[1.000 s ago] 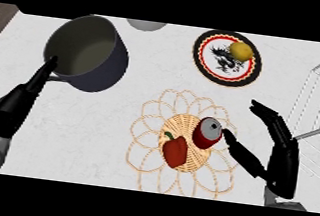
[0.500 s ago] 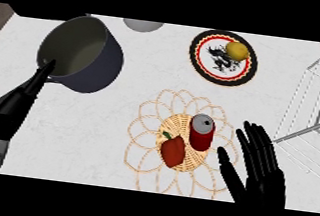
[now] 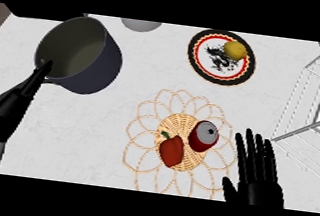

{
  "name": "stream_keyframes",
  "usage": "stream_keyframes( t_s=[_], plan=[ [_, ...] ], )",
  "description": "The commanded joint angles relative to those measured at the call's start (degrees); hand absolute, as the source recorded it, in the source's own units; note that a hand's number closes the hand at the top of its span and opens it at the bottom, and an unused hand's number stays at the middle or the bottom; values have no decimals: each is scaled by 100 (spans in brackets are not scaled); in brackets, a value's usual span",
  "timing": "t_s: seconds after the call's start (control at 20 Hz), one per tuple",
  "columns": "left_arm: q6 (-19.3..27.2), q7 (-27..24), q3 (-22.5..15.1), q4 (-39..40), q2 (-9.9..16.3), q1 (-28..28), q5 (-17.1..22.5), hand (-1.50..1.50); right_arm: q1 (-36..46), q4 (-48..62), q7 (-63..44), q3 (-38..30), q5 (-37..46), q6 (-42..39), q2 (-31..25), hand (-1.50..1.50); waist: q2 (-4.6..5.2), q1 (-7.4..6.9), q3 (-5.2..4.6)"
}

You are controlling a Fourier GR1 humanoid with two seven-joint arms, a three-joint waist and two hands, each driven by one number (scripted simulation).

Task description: Pick the can from the placemat and place it in the tiered shelf

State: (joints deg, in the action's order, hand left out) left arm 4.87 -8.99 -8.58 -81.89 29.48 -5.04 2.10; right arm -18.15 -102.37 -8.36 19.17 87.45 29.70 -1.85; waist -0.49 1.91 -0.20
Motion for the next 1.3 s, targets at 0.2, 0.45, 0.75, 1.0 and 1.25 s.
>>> stream_keyframes(
  t_s=[0.2,0.45,0.75,1.0,1.25],
  plan=[
    [-149,161,-126,6,-89,23,-1,0,228,-387,-2902,1314,1770,-2253,181,-150,51,-181,-1],
    [-237,315,-125,159,-179,-242,-46,0,1106,-425,-4598,2579,2161,-3687,184,-150,54,-215,12],
    [-317,-9,7,207,-381,-9,-216,0,2097,193,-5495,2733,1433,-3777,185,-150,53,-230,20],
    [-512,115,179,277,-423,-56,-305,0,1739,428,-5336,2672,1757,-3260,184,-150,45,-190,21],
    [-609,-128,410,232,-410,75,-429,0,1823,651,-5026,2442,2073,-2928,107,-150,44,-201,21]
  ],
)
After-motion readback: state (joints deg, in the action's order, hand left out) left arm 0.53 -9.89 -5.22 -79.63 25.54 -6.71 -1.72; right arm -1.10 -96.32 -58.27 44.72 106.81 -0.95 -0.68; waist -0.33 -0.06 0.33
